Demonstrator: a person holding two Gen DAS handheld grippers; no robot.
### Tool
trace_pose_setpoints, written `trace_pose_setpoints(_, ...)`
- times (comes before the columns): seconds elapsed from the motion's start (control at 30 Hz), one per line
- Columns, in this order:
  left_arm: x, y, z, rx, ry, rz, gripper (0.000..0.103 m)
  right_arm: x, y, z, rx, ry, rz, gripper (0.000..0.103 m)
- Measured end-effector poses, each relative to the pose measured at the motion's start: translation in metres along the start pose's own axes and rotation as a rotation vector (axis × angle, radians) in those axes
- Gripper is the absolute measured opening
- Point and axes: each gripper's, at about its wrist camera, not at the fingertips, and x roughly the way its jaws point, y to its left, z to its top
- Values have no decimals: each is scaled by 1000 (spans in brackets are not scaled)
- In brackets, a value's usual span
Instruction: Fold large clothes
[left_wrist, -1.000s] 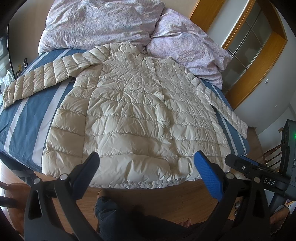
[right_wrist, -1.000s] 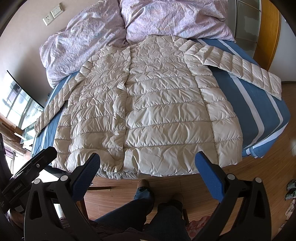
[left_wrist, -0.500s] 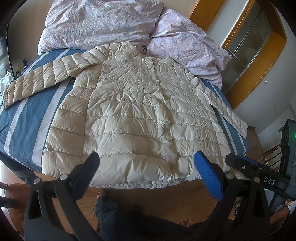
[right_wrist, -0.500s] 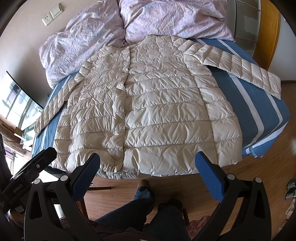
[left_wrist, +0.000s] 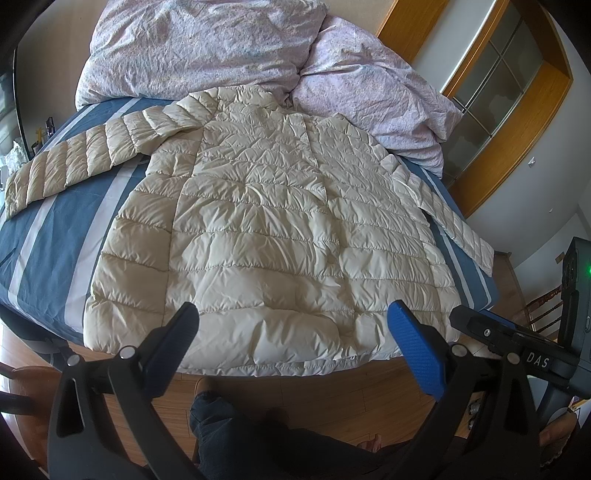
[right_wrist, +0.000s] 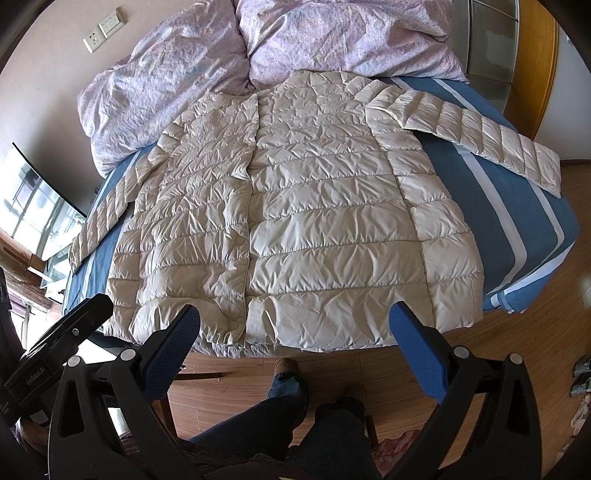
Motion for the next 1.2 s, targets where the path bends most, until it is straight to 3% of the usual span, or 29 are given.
trace_pose_setpoints(0.93,6,5,-2,-7,7,8,101,9,-8,15,17,1,13,102)
trace_pose_setpoints(1.2,26,12,22,-33,22,53,101,22,-37,35,82,-39,-2,102)
